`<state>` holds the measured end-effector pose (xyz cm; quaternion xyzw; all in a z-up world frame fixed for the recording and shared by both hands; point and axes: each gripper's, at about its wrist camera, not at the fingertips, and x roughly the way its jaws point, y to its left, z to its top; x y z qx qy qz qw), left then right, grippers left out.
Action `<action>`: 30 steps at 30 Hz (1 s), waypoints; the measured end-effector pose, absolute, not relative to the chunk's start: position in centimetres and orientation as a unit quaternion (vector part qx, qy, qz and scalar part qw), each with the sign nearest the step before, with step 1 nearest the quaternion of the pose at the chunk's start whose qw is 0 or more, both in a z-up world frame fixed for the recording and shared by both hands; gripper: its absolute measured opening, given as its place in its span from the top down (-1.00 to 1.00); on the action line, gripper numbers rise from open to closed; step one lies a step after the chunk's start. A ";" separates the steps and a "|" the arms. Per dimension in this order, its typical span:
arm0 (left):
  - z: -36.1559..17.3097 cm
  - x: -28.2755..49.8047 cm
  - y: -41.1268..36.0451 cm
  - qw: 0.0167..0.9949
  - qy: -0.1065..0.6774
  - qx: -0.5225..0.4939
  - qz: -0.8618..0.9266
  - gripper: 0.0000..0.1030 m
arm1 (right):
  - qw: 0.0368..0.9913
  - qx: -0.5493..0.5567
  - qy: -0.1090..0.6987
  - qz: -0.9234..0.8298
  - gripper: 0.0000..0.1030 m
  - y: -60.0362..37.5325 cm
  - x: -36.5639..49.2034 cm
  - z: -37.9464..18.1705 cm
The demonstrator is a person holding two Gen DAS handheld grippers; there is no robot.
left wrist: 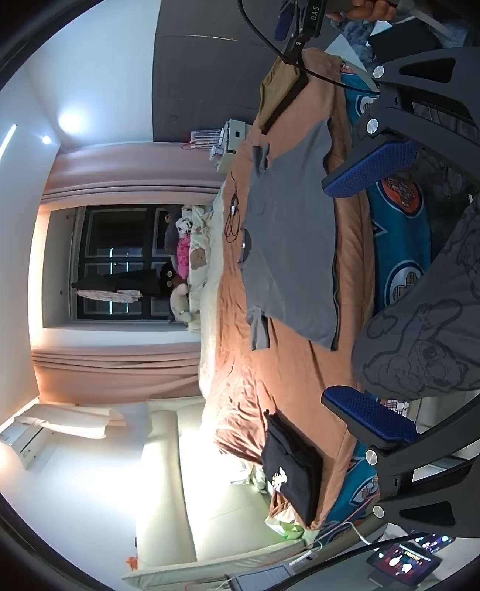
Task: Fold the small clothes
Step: 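Move both tools toward the grey T-shirt lying flat on the bed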
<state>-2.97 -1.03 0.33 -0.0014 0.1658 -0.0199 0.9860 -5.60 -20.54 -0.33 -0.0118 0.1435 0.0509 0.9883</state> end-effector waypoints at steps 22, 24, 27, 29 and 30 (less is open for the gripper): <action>0.4 -3.9 -1.1 0.987 0.161 0.000 -0.019 -0.99 | 0.988 -0.009 0.146 0.055 -1.00 -20.8 -5.8 -0.2; 0.3 -3.9 -1.1 0.987 0.161 0.001 -0.019 -0.99 | 0.988 -0.003 0.147 0.057 -1.00 -20.7 -5.8 -0.1; 0.2 -3.8 -1.0 0.986 0.164 -0.001 -0.020 -0.99 | 0.987 0.000 0.147 0.058 -1.00 -20.5 -5.3 -0.1; 0.1 -3.6 -0.9 0.986 0.166 -0.002 -0.019 -0.99 | 0.987 0.017 0.147 0.064 -1.00 -20.5 -5.3 -0.2; 0.1 -3.5 -0.8 0.986 0.167 -0.003 -0.018 -0.99 | 0.987 0.017 0.147 0.064 -1.00 -20.4 -5.1 -0.2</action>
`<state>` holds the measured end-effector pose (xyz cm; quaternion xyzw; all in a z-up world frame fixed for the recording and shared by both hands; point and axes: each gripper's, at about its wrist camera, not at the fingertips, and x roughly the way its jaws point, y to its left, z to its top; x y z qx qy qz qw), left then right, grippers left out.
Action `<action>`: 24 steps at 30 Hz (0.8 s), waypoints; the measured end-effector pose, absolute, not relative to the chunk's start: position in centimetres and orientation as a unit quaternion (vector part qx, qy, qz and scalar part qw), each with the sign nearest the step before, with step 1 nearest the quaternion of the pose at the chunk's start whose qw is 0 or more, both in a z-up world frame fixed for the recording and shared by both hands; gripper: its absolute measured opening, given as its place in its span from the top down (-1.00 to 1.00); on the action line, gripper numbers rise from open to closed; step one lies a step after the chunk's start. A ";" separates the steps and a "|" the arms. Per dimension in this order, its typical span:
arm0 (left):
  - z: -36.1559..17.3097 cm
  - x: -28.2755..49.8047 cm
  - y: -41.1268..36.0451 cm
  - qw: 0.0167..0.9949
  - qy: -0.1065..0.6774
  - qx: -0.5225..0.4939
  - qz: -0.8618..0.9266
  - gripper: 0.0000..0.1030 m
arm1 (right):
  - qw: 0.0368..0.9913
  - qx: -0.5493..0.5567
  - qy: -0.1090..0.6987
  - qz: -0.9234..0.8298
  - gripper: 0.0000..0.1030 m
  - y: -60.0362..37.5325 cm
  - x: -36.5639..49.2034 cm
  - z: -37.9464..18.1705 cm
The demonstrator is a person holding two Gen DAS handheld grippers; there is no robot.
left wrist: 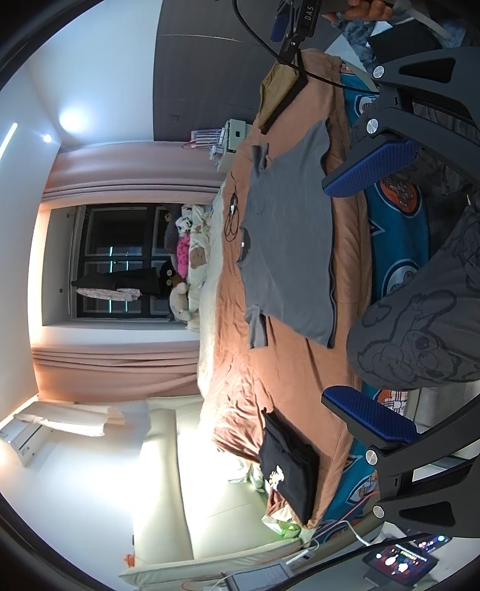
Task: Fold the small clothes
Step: 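Move both tools toward the grey T-shirt lying flat on the bed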
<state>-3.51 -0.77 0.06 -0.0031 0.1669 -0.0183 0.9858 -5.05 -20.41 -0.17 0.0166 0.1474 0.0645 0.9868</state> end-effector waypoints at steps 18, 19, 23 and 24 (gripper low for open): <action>0.0 2.7 1.3 0.981 0.195 -0.023 0.000 -0.99 | 0.984 0.020 0.158 0.074 -1.00 -19.2 0.0 1.4; 0.2 3.2 1.5 0.980 0.196 -0.025 0.003 -0.99 | 0.985 0.015 0.156 0.074 -1.00 -19.2 0.3 1.7; 0.5 4.9 2.2 0.979 0.199 -0.033 0.009 -0.99 | 0.986 0.002 0.151 0.069 -1.00 -19.1 1.3 2.8; 0.5 5.2 2.4 0.979 0.199 -0.035 0.011 -0.99 | 0.987 -0.004 0.146 0.068 -1.00 -19.0 1.6 2.9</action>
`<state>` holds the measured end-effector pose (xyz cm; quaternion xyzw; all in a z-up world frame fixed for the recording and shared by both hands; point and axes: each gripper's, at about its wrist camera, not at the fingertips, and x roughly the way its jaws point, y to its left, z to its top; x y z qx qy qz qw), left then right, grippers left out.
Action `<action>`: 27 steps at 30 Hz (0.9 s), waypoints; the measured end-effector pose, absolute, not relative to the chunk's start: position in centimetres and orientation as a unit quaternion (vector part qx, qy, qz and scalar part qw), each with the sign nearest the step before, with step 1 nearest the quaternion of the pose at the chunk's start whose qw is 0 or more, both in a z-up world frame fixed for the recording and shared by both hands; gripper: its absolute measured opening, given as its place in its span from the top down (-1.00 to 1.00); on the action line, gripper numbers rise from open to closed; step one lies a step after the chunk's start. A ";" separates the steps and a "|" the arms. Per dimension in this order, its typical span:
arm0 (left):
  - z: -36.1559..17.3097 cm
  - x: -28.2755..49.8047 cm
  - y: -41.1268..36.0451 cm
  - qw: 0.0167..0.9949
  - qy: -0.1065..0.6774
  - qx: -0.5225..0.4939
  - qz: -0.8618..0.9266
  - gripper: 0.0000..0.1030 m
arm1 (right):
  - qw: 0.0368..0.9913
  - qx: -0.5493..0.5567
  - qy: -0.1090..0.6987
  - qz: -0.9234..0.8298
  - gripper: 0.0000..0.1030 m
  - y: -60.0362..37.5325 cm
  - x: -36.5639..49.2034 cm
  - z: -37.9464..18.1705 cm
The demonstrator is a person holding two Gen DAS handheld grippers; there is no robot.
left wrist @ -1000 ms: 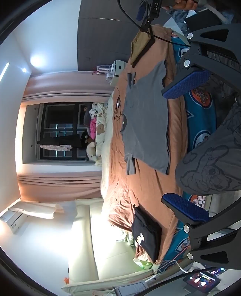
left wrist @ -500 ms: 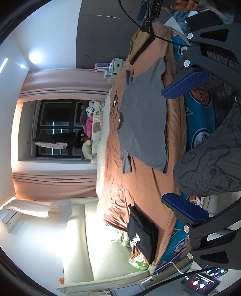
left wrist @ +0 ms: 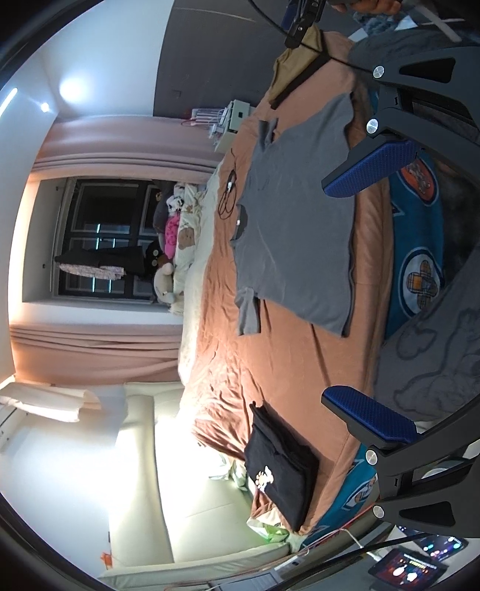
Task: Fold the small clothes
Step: 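Move both tools toward the grey T-shirt lying flat on the bed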
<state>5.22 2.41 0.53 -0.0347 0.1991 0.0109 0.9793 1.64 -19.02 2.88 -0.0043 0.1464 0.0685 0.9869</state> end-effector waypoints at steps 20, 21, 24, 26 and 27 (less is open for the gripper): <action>-0.3 15.3 7.5 0.967 0.243 -0.046 0.062 -0.99 | 0.977 -0.038 0.197 0.078 -1.00 -17.5 11.7 1.7; -0.4 16.0 7.7 0.967 0.245 -0.046 0.062 -0.99 | 0.977 -0.038 0.197 0.079 -1.00 -17.4 12.3 1.9; -0.5 17.8 8.4 0.965 0.249 -0.050 0.058 -0.99 | 0.975 -0.038 0.203 0.078 -1.00 -17.2 14.4 2.2; -0.5 19.4 8.7 0.964 0.253 -0.050 0.057 -0.99 | 0.975 -0.040 0.203 0.076 -1.00 -16.9 15.7 2.6; -0.5 20.0 8.8 0.964 0.255 -0.051 0.056 -0.99 | 0.974 -0.040 0.207 0.078 -1.00 -16.9 16.4 2.7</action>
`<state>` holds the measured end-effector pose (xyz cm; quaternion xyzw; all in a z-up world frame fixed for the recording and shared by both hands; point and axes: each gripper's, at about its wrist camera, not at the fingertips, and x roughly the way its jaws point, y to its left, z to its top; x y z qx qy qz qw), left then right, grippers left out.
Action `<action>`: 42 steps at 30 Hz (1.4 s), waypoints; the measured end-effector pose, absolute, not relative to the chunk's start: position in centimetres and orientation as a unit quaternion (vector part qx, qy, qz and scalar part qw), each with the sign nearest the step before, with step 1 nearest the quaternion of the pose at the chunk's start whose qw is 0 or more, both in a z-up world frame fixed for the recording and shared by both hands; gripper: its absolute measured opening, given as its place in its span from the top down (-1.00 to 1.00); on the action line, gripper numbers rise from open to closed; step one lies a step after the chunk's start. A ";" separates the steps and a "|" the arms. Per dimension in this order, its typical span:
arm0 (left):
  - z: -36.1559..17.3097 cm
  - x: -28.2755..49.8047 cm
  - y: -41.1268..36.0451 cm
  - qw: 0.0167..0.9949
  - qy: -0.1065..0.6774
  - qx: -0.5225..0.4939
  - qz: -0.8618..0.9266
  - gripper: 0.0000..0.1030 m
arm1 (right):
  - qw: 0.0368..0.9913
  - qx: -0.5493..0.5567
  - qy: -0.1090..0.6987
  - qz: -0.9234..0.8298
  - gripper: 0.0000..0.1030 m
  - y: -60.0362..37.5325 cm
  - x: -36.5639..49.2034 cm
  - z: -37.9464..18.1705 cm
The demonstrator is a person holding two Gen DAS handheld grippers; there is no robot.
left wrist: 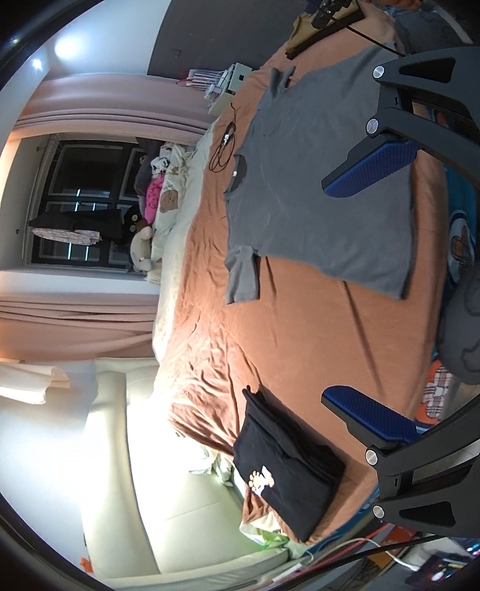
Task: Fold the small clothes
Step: 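Move both tools toward the grey T-shirt lying flat on the bed, then grasp the side edge of the grey T-shirt with the left tool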
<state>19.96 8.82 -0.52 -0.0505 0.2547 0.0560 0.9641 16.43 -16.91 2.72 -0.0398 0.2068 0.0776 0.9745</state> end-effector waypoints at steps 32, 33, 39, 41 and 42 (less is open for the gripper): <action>-1.5 43.6 12.7 0.938 0.337 -0.082 0.012 -0.44 | 0.967 -0.039 0.208 0.139 -0.96 -14.2 35.8 7.5; -1.7 44.3 12.8 0.936 0.342 -0.082 0.011 -0.42 | 0.967 -0.038 0.209 0.141 -0.90 -14.2 36.3 7.5; -2.9 49.7 13.8 0.927 0.364 -0.090 0.002 -0.28 | 0.956 -0.024 0.250 0.155 -0.34 -13.2 41.6 6.5; -3.4 51.1 14.2 0.925 0.369 -0.091 0.002 -0.26 | 0.953 -0.020 0.259 0.155 -0.33 -12.9 43.1 6.4; -3.6 51.8 14.3 0.924 0.372 -0.091 0.002 -0.26 | 0.952 -0.020 0.262 0.158 -0.33 -12.6 44.0 6.2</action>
